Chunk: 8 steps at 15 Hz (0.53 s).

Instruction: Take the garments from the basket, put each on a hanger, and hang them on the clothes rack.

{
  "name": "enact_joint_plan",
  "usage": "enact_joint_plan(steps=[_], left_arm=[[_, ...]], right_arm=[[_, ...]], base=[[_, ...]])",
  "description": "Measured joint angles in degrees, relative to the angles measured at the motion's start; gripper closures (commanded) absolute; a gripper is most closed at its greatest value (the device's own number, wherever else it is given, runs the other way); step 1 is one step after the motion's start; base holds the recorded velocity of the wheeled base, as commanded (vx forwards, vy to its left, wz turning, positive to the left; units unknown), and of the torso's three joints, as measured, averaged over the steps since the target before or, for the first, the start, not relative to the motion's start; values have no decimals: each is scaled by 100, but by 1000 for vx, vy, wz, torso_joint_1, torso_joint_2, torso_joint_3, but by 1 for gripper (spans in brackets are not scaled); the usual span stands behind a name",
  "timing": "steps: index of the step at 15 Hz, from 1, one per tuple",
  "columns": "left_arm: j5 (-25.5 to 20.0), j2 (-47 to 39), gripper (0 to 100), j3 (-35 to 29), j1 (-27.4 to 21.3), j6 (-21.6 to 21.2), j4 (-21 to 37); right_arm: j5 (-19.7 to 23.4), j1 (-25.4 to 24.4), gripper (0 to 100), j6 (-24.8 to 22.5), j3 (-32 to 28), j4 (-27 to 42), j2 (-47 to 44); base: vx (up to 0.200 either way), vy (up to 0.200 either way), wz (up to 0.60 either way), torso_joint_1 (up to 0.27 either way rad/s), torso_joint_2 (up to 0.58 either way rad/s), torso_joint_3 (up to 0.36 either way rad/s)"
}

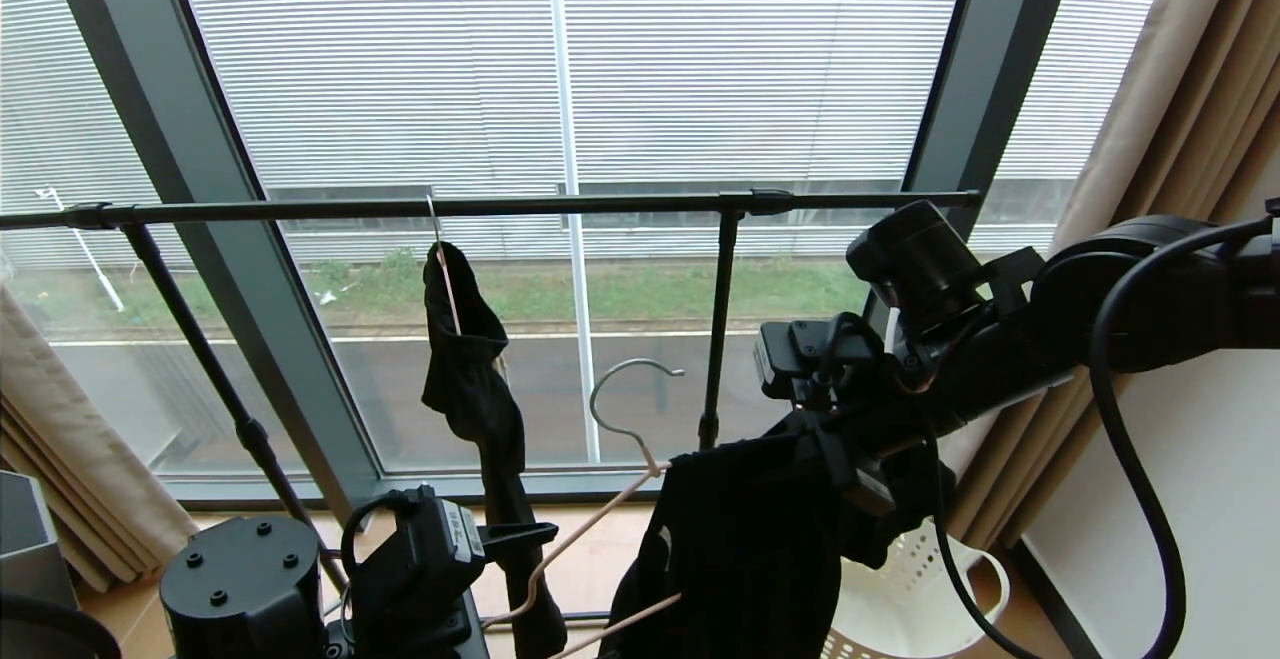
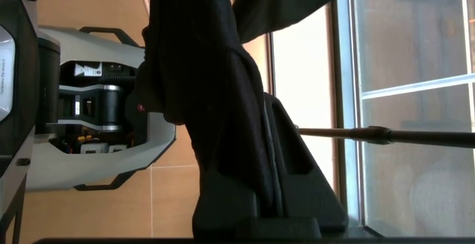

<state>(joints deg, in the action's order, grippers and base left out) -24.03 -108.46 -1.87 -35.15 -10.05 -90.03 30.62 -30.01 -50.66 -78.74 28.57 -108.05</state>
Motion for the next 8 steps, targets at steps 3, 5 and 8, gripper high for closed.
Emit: enact_joint_plan(steps=[3,5,8], left_arm=[[-161,6,0,2,1,310,4],[-334,63,0,2,26,690,6],[-653,188,0,-30,201,1067,9]], right_arm=[[9,0,100,-2,55,-4,77],[20,6,100,-2,137,-13,149],[38,89,100,-2,254,-26,229]], base=[[0,0,0,0,0,0],[0,0,0,0,0,0],[0,0,0,0,0,0]])
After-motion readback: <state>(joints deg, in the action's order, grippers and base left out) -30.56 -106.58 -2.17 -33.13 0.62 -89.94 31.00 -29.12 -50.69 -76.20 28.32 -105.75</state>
